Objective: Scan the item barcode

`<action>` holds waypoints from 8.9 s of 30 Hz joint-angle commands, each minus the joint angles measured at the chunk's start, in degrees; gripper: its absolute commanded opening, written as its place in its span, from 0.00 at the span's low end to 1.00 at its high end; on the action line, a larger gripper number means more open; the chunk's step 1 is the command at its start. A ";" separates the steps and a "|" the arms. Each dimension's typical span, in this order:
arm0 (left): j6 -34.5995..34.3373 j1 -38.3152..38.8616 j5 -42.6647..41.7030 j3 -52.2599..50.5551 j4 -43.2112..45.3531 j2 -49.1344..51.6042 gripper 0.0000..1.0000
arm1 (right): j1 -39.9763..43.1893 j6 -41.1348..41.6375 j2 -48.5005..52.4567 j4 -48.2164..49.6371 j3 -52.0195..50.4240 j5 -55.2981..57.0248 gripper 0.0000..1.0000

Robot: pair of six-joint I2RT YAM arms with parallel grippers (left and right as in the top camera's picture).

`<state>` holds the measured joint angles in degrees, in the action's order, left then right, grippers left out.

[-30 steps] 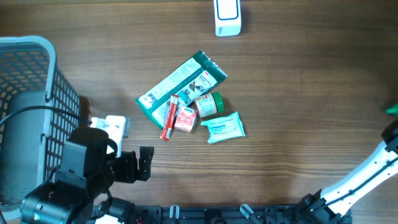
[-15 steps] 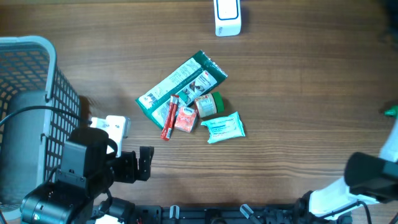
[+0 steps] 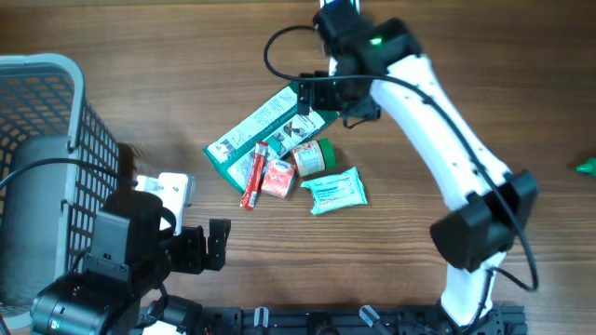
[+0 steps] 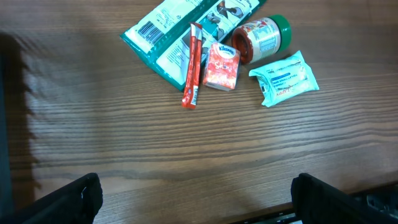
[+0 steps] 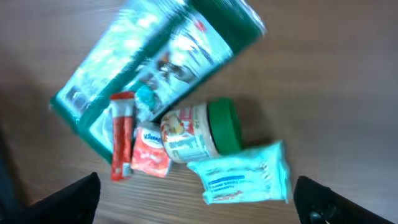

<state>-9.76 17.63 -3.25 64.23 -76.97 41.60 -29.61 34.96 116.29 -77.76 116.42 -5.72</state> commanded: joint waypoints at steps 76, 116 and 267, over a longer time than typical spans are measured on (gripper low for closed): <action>0.28 0.17 0.11 0.39 0.09 -0.31 1.00 | 22.18 43.19 1.68 17.46 -23.23 -5.77 1.00; 0.26 0.17 0.13 0.39 0.09 -0.31 1.00 | 18.95 54.40 2.73 -7.37 -9.86 -1.70 1.00; 0.26 0.17 0.11 0.39 0.09 -0.31 1.00 | 39.26 -21.20 -6.38 54.73 -15.98 15.74 0.63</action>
<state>-9.76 17.63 -3.22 64.25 -76.97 41.60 0.95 5.17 108.92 -16.58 100.44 11.49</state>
